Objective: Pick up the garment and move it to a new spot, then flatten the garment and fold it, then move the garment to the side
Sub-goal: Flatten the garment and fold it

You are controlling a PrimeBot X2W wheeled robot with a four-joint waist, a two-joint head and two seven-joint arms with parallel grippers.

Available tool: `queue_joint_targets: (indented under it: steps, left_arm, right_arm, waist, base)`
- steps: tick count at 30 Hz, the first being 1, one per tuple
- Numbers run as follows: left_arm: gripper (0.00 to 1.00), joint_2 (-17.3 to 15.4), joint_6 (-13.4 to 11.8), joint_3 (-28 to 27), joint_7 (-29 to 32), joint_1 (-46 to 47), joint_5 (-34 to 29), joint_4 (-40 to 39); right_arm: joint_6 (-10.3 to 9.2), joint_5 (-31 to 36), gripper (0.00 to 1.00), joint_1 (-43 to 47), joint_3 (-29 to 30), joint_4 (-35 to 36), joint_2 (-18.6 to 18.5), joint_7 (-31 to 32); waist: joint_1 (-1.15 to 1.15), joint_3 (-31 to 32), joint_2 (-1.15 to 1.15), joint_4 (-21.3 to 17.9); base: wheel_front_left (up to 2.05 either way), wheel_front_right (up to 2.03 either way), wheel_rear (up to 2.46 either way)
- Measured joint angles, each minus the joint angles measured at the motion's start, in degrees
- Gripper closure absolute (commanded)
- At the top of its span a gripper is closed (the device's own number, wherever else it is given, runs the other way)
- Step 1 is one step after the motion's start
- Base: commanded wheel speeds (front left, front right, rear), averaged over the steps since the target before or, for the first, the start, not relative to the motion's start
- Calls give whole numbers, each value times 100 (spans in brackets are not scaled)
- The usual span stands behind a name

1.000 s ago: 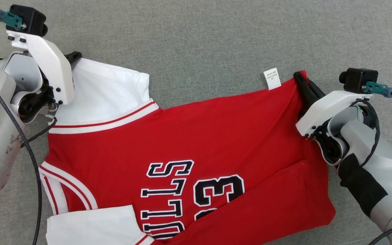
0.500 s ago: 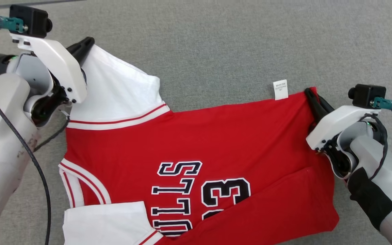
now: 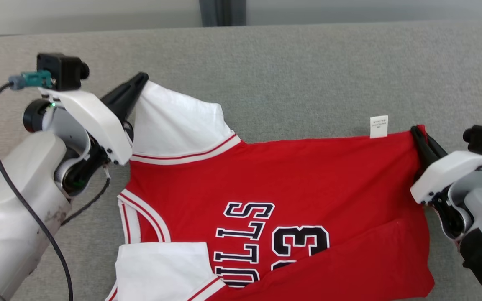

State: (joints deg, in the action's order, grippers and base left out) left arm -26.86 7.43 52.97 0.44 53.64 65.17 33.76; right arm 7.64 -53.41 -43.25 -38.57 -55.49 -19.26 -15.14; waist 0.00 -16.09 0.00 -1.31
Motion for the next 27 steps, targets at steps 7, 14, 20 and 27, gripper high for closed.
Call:
queue_joint_targets:
  steps: [7, 14, 20, 27]
  left_arm:
    - [100, -233, 0, 89, -312, -564, 122, -514]
    - [100, -486, -107, 157, -425, -1065, 141, -993]
    - [100, -901, -404, 331, -388, -1755, 182, -1761]
    - [100, -1382, -709, 533, -209, -2416, 221, -2628]
  right_arm:
    - [-13, 261, 100, 586, 168, 135, -159, 0]
    - [-14, 322, 100, 975, 141, 287, -291, 0]
    - [-14, 311, 100, 1298, -227, 493, -464, 56]
    - [-14, 76, 100, 1590, -561, 806, -786, 399]
  waist:
    - [0, 419, 0, 245]
    - [0, 753, 0, 385]
    - [0, 1073, 0, 446]
    - [0, 1297, 0, 442]
  base:
    - [0, 0, 0]
    - [0, 0, 0]
    - [0, 0, 0]
    - [0, 0, 0]
